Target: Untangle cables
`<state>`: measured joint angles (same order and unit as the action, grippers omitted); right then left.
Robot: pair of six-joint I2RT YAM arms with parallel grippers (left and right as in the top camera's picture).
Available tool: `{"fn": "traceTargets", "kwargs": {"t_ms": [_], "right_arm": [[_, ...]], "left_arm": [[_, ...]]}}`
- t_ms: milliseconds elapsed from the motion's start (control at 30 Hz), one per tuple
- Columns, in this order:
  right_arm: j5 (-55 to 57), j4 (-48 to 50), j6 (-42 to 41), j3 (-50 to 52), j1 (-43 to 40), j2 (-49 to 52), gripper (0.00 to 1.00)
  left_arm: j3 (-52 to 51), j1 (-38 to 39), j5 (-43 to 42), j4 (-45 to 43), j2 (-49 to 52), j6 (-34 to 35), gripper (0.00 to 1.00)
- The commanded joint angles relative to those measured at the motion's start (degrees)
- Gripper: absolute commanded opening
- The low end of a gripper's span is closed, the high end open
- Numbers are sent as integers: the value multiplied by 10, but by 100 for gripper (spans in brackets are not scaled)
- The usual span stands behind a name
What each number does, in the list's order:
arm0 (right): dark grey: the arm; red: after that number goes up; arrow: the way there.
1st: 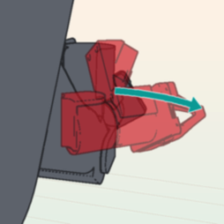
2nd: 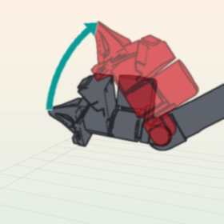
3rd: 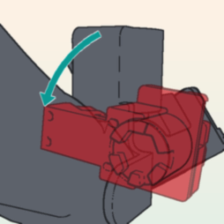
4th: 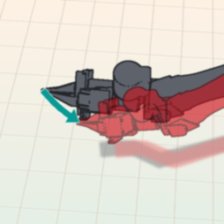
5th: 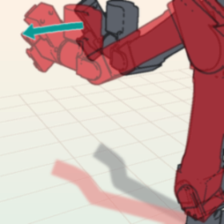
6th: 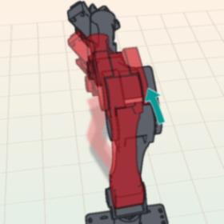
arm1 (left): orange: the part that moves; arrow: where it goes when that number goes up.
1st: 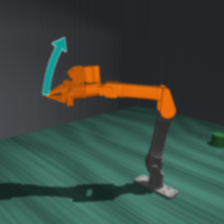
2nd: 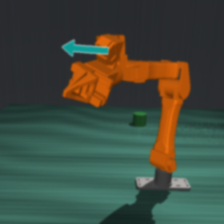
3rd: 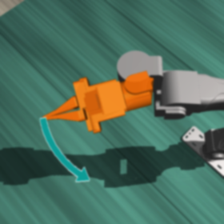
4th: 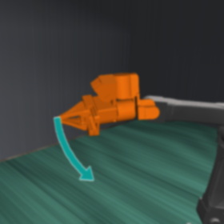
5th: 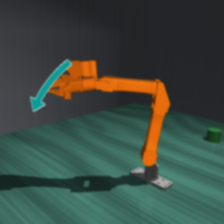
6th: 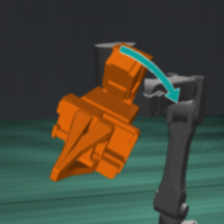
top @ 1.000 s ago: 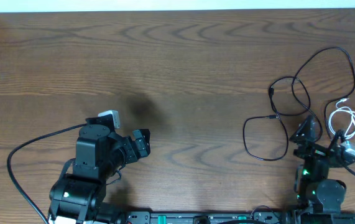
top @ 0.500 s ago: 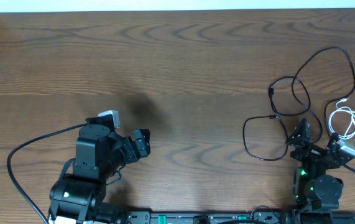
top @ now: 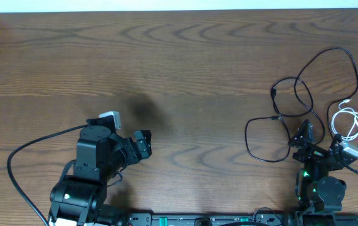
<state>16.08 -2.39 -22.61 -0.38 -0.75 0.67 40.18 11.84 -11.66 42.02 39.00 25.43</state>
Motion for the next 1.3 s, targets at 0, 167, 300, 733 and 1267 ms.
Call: {"fn": "traceTargets", "kwargs": {"t_ms": [0,167,300,733,1267], "right_arm": [[-2,-4,-1,1,-3,-4,99],[-2,-4,-1,1,-13,-4,99],[-2,-4,-1,1,-16,-4,99],[-2,-4,-1,1,31,-4,99],[-2,-4,-1,1,31,-4,99]], "left_arm": [[1,1,6,0,-1,-5,98],[1,1,6,0,-1,-5,98],[1,1,6,0,-1,-5,98],[1,1,6,0,-1,-5,98],[1,1,6,0,-1,-5,98]]}}
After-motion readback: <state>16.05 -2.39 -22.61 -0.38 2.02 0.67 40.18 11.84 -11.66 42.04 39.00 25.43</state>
